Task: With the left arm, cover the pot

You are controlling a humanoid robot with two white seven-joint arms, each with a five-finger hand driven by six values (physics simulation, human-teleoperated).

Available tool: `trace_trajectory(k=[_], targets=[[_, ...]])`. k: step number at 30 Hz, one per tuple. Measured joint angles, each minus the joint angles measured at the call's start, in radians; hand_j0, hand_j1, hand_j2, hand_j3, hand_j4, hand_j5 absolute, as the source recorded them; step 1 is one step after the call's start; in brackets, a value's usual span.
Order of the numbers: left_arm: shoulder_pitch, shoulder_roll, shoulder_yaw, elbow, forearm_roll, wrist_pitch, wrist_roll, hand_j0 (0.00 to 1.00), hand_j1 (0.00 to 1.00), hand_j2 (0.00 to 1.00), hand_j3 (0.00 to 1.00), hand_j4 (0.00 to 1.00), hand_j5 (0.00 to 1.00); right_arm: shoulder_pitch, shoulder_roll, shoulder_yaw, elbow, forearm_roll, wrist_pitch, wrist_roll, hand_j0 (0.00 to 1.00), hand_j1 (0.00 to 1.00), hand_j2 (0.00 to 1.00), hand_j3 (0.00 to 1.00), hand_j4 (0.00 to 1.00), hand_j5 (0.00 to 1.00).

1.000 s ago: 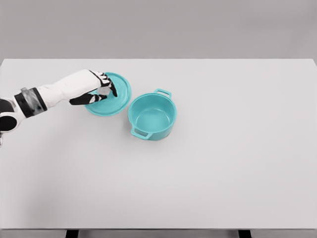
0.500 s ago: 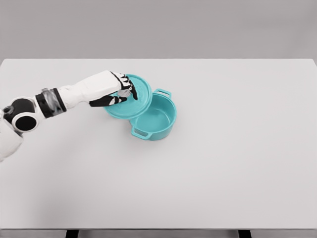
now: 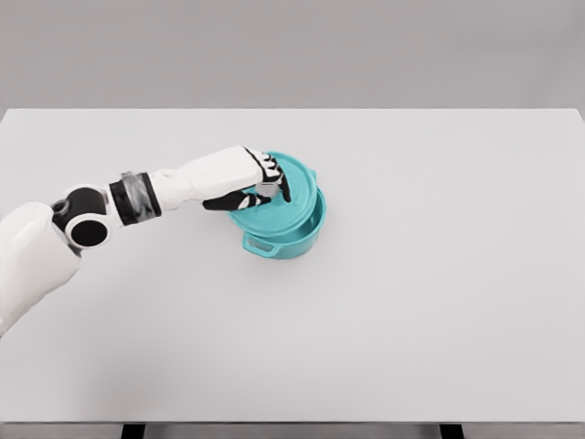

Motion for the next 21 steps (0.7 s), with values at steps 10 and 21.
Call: trace_trajectory(k=[10, 21], targets=[[0.002, -0.028, -0.027, 0.003, 0.0, 0.0, 0.0, 0.51, 0.51, 0.51, 0.51, 0.51, 0.51, 0.0, 0.0, 0.0, 0.0, 0.0, 0.0, 0.0, 1.0, 1.0, 1.0, 1.0, 1.0, 1.0], [0.0, -0.031, -0.031, 0.021, 0.001, 0.0, 0.002, 0.52, 0.52, 0.52, 0.52, 0.52, 0.52, 0.0, 0.0, 0.0, 0.0, 0.0, 0.0, 0.0, 1.0, 1.0, 1.0, 1.0, 1.0, 1.0]])
